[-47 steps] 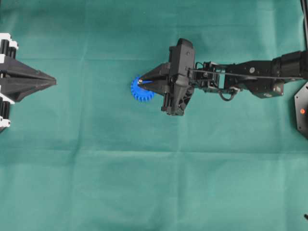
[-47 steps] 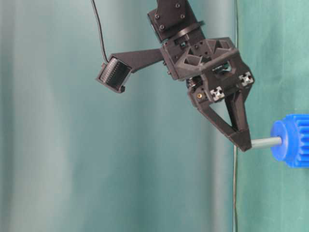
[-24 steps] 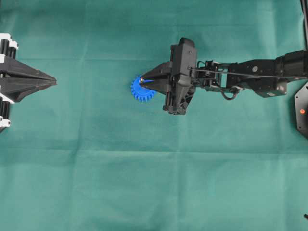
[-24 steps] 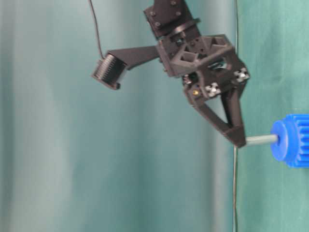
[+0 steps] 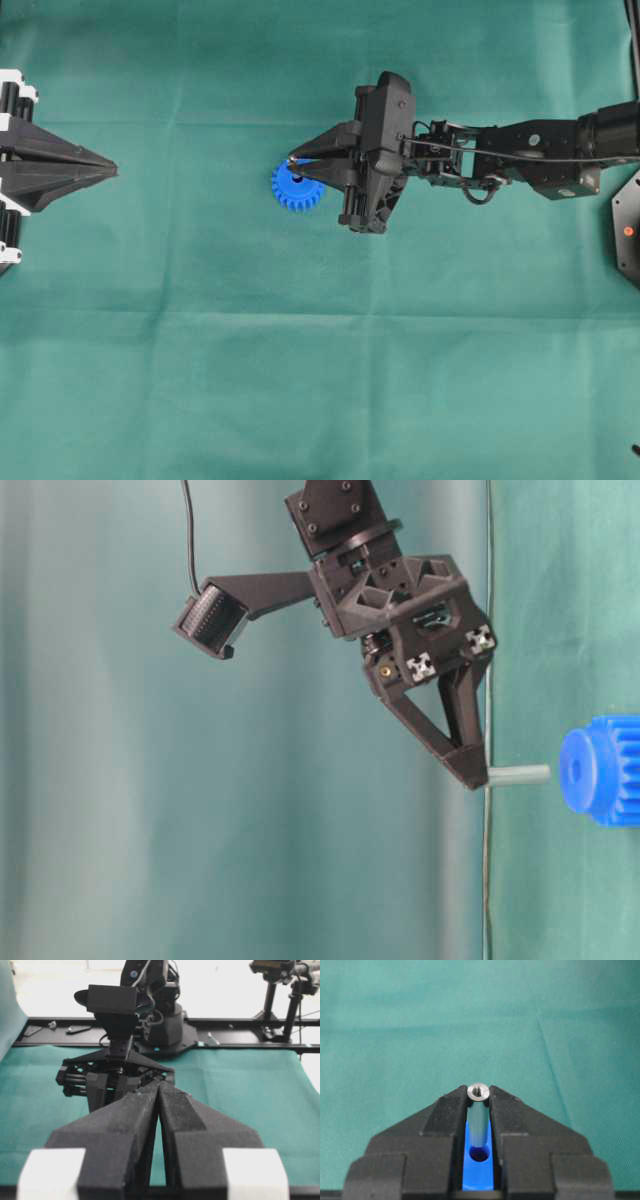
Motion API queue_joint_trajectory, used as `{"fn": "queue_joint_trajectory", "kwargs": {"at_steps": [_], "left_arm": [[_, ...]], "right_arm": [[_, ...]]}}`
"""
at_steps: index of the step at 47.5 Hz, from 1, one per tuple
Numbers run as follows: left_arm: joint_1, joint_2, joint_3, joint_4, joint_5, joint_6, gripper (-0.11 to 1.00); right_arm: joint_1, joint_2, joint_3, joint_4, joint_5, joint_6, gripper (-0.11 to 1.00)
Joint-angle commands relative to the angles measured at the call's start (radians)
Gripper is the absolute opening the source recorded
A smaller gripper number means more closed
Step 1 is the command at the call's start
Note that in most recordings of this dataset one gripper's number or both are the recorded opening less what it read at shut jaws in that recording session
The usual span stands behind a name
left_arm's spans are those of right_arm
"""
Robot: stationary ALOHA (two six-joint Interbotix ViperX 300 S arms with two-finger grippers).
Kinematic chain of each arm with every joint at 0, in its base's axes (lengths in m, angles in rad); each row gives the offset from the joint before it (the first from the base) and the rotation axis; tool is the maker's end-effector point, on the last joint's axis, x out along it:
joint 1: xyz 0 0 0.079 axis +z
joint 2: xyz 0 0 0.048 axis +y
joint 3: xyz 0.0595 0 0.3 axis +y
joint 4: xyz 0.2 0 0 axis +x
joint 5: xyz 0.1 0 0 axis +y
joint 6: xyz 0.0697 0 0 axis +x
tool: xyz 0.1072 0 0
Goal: Insert the shaft placed at a random location into the center hole of the small gear at another random location.
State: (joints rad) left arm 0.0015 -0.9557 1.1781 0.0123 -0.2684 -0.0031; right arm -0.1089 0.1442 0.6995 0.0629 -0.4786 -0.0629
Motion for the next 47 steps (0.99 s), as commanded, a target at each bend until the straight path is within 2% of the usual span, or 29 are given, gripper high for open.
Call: {"fn": "queue_joint_trajectory", "kwargs": {"at_steps": [1,47], "left_arm": [[-0.002,0.008,-0.015,0.002,-0.011,0.000,0.00],[-0.002,0.008,-0.015,0.002,-0.006,0.000,0.00]], "right_arm": [[0.000,-0.002,-0.012,0.000,-0.026,-0.014,0.13],[0.000,0.089,-0.015,0.006,-0.035,-0.006,0.13]]}}
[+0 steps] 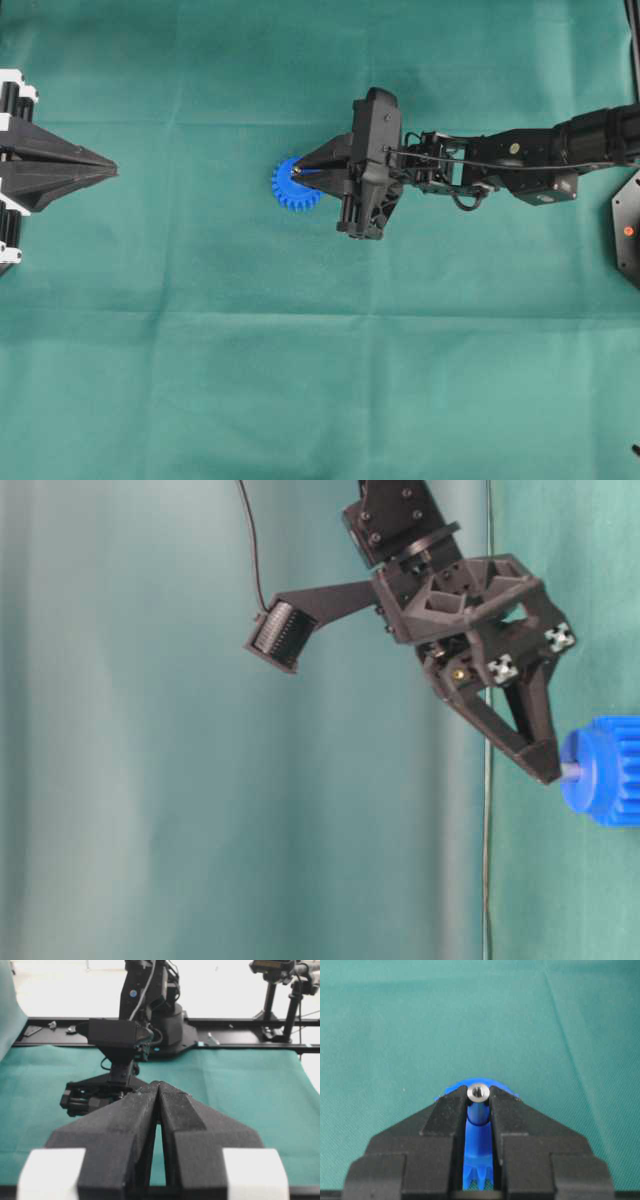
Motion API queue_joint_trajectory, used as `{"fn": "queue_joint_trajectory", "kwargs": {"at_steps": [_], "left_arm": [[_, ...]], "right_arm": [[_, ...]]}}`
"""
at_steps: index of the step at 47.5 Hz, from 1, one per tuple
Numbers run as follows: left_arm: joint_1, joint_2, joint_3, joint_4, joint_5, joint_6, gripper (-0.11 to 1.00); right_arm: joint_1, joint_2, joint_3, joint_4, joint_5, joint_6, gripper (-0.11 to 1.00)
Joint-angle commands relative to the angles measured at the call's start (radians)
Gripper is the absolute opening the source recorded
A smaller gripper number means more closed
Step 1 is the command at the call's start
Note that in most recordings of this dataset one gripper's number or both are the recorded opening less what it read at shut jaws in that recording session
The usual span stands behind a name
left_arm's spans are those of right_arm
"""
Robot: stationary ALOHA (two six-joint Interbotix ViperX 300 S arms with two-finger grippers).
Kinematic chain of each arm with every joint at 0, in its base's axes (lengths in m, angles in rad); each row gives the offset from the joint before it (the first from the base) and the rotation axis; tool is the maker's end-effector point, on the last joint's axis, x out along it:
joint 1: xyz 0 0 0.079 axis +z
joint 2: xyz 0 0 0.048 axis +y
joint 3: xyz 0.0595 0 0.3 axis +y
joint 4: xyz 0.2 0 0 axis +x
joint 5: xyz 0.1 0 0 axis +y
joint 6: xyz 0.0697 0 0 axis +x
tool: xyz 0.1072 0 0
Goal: Insert the shaft placed at a random location into the center hole of the small gear at another random location.
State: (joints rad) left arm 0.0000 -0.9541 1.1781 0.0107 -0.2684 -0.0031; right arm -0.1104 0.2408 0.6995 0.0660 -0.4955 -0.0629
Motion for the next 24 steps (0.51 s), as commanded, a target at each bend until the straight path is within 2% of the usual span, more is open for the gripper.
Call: {"fn": "queue_joint_trajectory", "kwargs": {"at_steps": [1,24], "left_arm": [[0.000,0.006,-0.015,0.003,-0.006,0.000,0.00],[0.000,0.006,-0.017,0.003,-0.006,0.000,0.00]], "right_arm": [[0.002,-0.006,-0.015,0.003,-0.018,-0.006,0.13],[0.002,0.000,-0.014,0.003,-0.014,-0.005,0.13]]}}
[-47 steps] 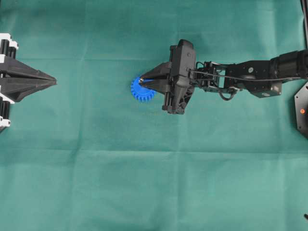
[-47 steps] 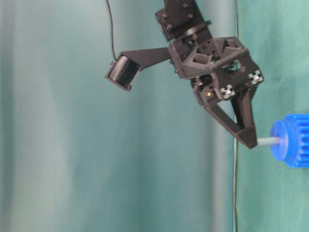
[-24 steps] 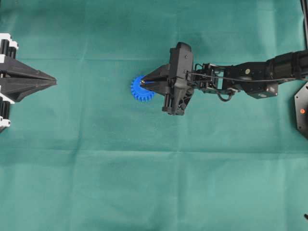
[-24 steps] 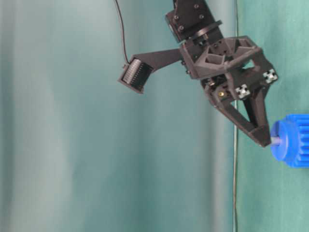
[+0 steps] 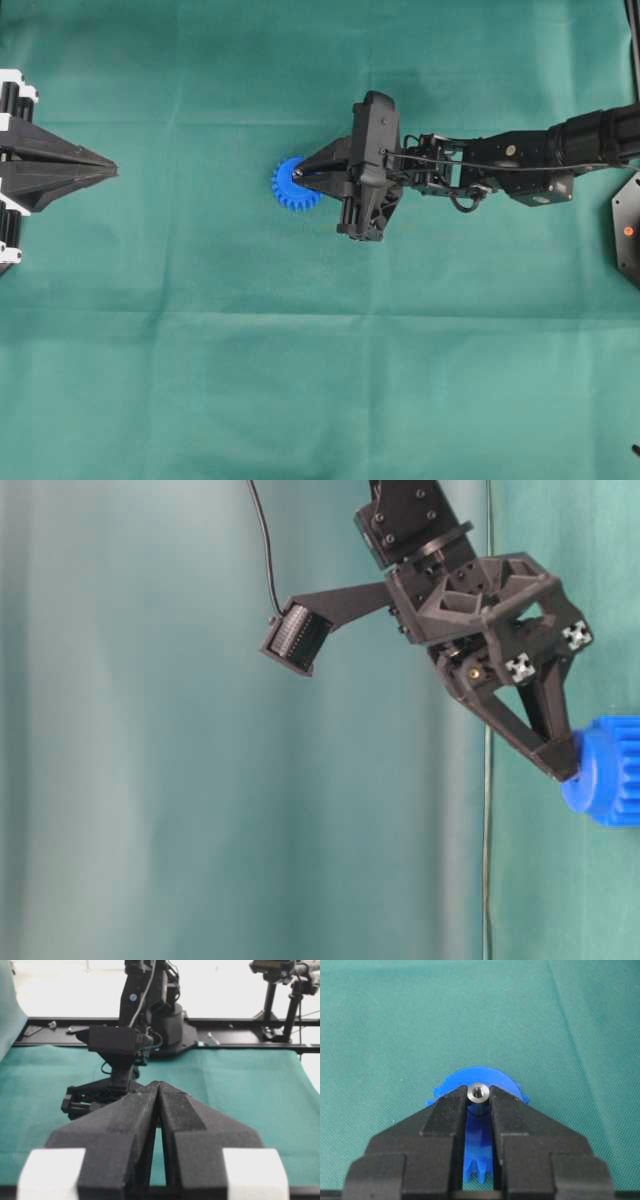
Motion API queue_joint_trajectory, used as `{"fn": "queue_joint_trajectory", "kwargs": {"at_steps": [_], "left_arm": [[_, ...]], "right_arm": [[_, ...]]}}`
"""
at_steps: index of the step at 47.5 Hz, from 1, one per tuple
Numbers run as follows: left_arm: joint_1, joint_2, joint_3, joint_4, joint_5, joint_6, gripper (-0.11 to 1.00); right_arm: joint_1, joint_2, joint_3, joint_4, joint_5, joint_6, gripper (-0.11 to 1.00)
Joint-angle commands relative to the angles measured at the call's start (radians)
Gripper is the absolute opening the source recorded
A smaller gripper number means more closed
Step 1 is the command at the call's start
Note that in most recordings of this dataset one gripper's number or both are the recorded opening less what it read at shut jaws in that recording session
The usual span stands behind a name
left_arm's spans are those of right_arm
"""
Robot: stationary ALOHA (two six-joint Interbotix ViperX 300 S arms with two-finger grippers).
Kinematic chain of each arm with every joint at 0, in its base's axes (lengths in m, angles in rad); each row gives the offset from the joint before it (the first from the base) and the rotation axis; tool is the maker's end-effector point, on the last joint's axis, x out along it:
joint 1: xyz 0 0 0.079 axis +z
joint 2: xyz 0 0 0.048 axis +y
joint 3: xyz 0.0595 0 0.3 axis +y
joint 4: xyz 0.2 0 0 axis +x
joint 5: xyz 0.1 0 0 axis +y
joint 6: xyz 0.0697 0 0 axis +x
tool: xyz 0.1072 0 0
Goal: Insert the shaft placed at a random location into the center hole of the small gear at another random location.
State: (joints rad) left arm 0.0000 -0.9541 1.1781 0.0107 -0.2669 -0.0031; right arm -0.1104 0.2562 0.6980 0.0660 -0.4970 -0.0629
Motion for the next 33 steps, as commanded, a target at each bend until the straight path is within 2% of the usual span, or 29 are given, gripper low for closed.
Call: {"fn": "queue_joint_trajectory", "kwargs": {"at_steps": [1,15,18,24,27,29,33], "left_arm": [[0.000,0.006,-0.015,0.003,-0.008,0.000,0.00],[0.000,0.006,-0.015,0.003,-0.008,0.000,0.00],[0.000,0.006,-0.015,0.003,-0.008,0.000,0.00],[0.000,0.006,-0.015,0.003,-0.006,0.000,0.00],[0.000,0.006,-0.015,0.003,-0.006,0.000,0.00],[0.000,0.006,-0.015,0.003,-0.006,0.000,0.00],[0.000,0.006,-0.015,0.003,-0.006,0.000,0.00]], "right_arm": [[0.002,-0.015,-0.011,0.003,-0.012,-0.006,0.13],[0.003,-0.015,-0.014,0.003,-0.017,-0.005,0.16],[0.005,-0.017,-0.014,0.003,-0.017,-0.005,0.27],[0.008,-0.021,-0.017,0.003,-0.017,-0.006,0.65],[0.008,-0.029,-0.015,0.002,-0.017,-0.006,0.81],[0.008,-0.035,-0.014,0.002,-0.017,-0.008,0.82],[0.008,-0.049,-0.011,0.000,-0.017,-0.008,0.76]]}}
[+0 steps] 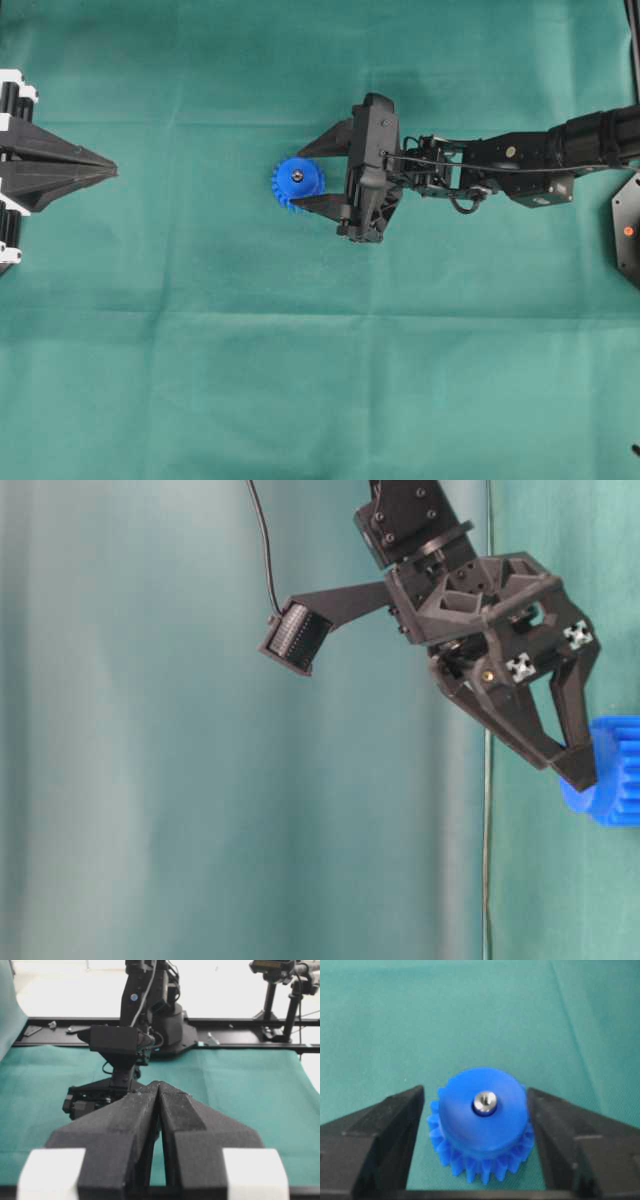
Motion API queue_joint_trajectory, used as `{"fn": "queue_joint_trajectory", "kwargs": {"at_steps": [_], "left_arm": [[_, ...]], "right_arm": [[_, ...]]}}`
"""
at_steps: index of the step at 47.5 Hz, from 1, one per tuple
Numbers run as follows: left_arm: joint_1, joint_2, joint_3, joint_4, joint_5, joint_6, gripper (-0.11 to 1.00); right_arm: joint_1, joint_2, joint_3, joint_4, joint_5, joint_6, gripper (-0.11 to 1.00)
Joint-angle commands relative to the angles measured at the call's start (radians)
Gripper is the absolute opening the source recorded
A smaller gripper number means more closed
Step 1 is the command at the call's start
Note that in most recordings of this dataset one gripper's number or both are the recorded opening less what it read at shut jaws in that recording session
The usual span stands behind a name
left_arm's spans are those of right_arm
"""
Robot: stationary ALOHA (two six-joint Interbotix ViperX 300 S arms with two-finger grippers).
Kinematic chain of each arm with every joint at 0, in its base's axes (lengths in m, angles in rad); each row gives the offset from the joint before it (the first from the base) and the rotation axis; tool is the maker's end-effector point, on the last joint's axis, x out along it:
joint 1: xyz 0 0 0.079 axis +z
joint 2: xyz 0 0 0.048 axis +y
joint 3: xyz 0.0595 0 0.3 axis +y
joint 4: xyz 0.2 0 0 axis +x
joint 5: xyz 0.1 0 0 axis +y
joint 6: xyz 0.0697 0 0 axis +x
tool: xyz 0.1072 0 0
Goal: Insert the shaft placed at a random location into the center hole of the small gear at another random location.
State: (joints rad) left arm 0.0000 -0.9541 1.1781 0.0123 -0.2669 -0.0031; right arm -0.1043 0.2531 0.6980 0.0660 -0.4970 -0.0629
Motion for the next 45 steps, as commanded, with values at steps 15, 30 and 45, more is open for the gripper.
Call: {"fn": "queue_joint_trajectory", "kwargs": {"at_steps": [15,30,45], "left_arm": [[0.000,0.006,-0.017,0.002,-0.008,0.000,0.00],[0.000,0.006,-0.017,0.002,-0.008,0.000,0.00],[0.000,0.006,-0.017,0.002,-0.008,0.000,0.00]], "right_arm": [[0.002,-0.109,-0.006,-0.003,-0.014,-0.011,0.72],[0.002,-0.129,-0.006,-0.003,-0.009,-0.011,0.72],[0.002,-0.161,0.012,-0.003,0.048,-0.009,0.72]]}}
